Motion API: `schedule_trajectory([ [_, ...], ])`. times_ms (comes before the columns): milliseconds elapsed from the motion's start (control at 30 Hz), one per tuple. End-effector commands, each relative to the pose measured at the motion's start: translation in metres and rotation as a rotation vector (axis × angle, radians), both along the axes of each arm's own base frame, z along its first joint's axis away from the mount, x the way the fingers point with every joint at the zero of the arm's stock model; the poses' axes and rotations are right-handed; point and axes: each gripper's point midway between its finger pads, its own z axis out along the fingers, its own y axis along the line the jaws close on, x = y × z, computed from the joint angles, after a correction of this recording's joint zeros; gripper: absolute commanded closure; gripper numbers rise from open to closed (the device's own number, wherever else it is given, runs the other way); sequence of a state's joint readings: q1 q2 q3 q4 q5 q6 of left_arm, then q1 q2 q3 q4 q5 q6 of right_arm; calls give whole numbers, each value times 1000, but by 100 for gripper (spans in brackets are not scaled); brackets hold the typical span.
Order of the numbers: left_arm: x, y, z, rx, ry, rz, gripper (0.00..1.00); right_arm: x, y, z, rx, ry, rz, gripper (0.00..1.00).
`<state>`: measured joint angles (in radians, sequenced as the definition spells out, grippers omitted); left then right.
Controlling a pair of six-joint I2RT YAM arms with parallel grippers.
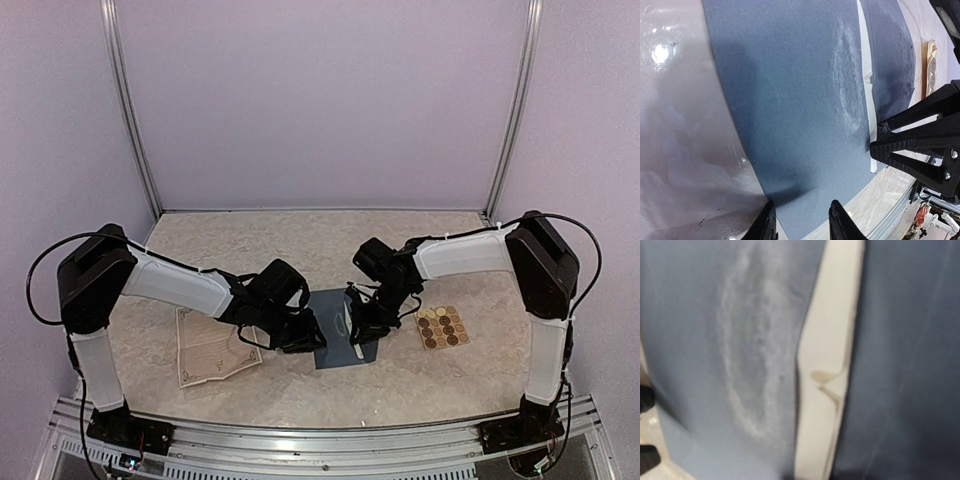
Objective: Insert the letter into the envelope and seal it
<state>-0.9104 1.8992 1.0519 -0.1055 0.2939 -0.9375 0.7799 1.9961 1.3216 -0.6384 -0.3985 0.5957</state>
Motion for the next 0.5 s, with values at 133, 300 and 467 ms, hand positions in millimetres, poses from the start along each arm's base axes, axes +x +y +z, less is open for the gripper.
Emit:
schedule_trajectory([
  [133, -9, -7, -15, 30, 20, -47, 66, -7, 20, -2, 12, 1, 47, 82],
  [300, -7, -6, -14, 38, 12, -39, 66, -5, 18, 3, 4, -21, 38, 82],
  [467, 1, 0, -6, 56, -25, -11, 66, 3, 12, 14, -13, -64, 14, 79],
])
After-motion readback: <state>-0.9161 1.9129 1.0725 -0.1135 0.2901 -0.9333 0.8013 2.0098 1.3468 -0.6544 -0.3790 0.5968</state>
